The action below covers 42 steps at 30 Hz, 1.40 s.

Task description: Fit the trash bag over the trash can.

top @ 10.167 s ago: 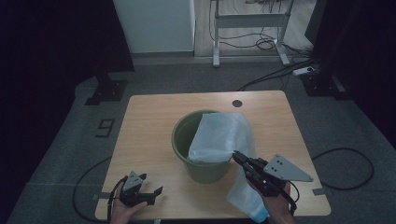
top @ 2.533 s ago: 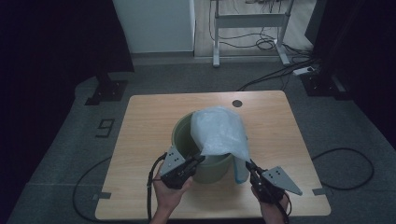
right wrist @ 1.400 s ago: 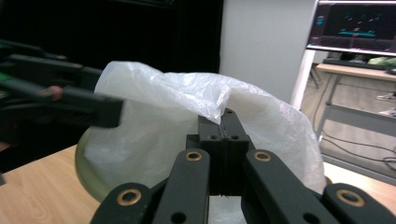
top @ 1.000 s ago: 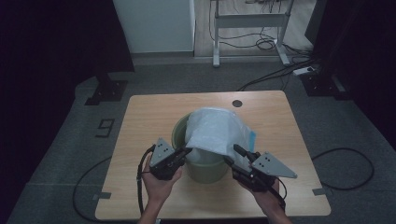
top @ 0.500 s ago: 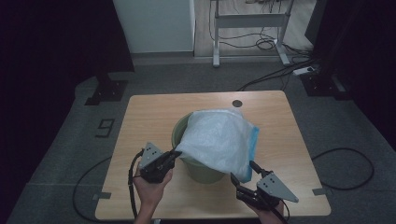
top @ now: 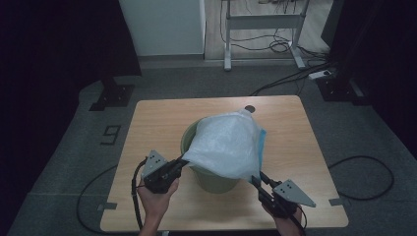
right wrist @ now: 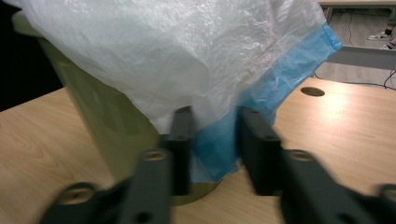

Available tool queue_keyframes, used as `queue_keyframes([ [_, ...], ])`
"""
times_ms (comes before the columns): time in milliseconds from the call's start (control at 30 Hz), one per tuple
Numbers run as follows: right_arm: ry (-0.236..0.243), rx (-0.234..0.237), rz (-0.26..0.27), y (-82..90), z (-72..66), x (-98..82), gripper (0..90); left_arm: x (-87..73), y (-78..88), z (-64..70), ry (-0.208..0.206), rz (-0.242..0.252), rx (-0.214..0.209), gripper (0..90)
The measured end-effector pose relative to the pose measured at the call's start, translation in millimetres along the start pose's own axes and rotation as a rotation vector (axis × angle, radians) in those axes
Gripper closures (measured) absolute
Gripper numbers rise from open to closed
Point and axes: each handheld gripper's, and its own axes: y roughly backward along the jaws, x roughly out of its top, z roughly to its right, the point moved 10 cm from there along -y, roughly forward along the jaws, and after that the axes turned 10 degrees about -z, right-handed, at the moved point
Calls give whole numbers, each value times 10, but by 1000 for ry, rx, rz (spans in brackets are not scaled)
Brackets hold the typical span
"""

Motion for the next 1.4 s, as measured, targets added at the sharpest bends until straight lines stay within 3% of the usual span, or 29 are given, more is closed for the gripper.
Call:
queue_keyframes([
  [167,-4,-48,50,56,120,203,871,-12,19,40,-12,1,-18,890],
  [267,-6,-82,96,127,197,403,875,-12,32,74,-23,0,-32,887],
  [433,23,-93,165,265,221,772,880,21,76,143,-39,-1,-72,847],
  [533,52,-80,190,330,187,943,883,85,154,178,-48,23,-78,688],
  [667,85,-52,205,384,101,1088,884,192,267,220,-81,48,-50,535],
  [767,112,-35,206,406,21,1150,884,261,340,255,-101,67,-30,470],
  [900,113,-31,202,435,0,1181,884,283,403,286,-116,84,-27,405],
  [1100,84,-69,181,464,188,1154,885,268,438,320,-124,94,-92,296],
  [1267,71,-75,166,447,270,1100,885,301,392,374,-145,85,-102,283],
  [1400,93,-47,162,409,147,1088,885,357,306,448,-170,66,-107,300],
])
